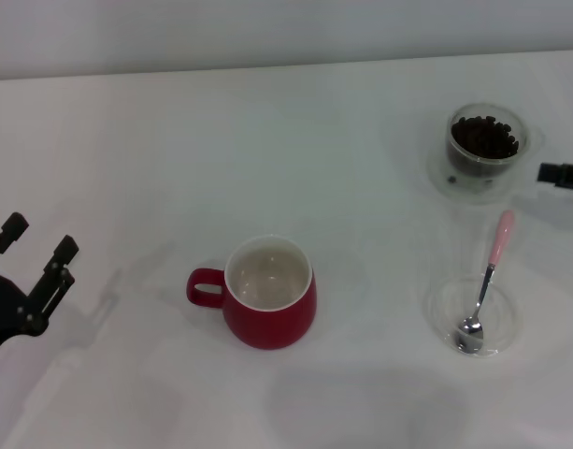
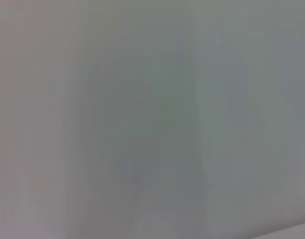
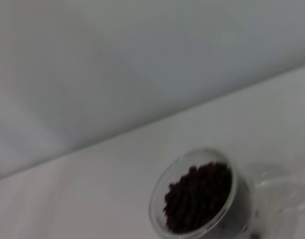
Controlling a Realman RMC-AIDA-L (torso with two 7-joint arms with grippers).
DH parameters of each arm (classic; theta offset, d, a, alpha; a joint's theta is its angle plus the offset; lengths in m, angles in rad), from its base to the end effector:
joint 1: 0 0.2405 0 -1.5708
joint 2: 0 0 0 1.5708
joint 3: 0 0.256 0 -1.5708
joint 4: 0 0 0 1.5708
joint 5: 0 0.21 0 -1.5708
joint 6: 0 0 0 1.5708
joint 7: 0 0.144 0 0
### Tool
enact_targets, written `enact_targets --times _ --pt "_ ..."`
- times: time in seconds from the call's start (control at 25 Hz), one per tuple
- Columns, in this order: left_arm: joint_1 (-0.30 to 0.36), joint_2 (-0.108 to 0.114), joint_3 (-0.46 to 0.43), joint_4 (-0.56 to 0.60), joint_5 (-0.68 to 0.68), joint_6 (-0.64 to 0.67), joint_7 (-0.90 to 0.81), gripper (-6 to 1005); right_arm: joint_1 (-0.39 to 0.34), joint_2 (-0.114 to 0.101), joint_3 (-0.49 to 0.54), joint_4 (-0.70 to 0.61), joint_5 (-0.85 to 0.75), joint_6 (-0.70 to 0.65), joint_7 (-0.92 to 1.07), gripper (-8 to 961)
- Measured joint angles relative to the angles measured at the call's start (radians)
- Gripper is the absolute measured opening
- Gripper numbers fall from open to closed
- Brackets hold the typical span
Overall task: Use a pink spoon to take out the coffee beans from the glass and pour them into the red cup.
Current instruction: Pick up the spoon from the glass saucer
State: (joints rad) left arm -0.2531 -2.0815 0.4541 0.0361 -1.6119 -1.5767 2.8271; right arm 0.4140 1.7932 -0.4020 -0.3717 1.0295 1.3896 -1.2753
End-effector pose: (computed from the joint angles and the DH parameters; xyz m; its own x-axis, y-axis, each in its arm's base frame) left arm -0.3346 0.2262 -0.0312 0.7176 -0.0783 0.6920 0.5513 -0.5433 -0.6332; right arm 0.3946 0.3029 0.0993 0.2122 -0.7387 -0.6397 -0.9743 -0.2108 -0.0797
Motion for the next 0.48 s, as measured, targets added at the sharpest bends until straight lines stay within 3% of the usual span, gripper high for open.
enact_targets --times 0.48 --pt "-0.011 -0.001 0.003 0.019 0.0 -0.005 0.0 609 0.056 0.011 -0.01 -0.002 -0.169 0.026 0.051 580"
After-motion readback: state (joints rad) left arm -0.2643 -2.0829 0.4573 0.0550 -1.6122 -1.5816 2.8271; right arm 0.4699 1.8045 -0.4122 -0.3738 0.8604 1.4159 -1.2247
